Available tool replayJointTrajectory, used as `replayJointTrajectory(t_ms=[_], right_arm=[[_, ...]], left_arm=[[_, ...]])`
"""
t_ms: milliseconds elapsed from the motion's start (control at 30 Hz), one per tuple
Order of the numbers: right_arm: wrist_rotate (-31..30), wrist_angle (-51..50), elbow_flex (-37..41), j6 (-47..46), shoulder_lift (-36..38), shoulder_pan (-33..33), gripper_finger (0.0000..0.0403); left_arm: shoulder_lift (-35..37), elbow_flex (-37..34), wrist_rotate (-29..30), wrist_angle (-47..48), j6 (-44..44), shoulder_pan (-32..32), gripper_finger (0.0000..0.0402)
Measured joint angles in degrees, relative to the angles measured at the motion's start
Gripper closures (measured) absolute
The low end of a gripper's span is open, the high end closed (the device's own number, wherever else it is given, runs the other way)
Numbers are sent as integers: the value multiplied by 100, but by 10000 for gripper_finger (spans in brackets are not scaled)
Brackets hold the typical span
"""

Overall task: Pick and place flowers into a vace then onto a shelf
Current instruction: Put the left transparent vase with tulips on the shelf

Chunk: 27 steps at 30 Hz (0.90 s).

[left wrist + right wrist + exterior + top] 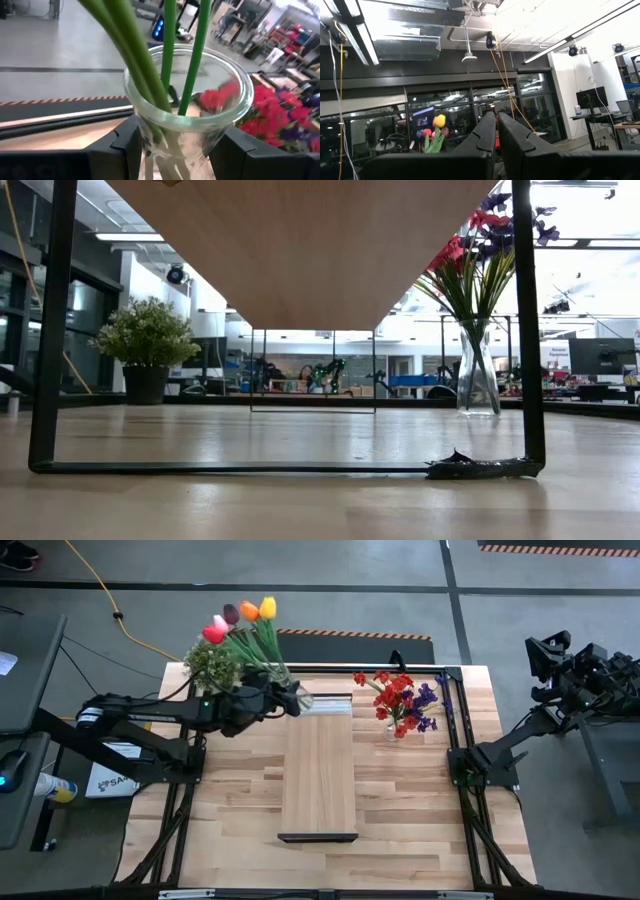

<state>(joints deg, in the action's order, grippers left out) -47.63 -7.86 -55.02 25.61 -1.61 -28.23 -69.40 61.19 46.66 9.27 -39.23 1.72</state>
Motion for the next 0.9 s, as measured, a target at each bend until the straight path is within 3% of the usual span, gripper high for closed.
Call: replayJointTrajectory(t_ms=[267,567,900], right_arm=[[0,-4,0,2,0,0,391],[-18,-1,0,39,0,0,391],[-3,-1,0,39,0,-1,391]], left_arm=[[-214,19,-243,-426,124,-33,193],[-407,37,-89,-517,192,-261,193],[-1125,996,-50,314,630,-439,193]])
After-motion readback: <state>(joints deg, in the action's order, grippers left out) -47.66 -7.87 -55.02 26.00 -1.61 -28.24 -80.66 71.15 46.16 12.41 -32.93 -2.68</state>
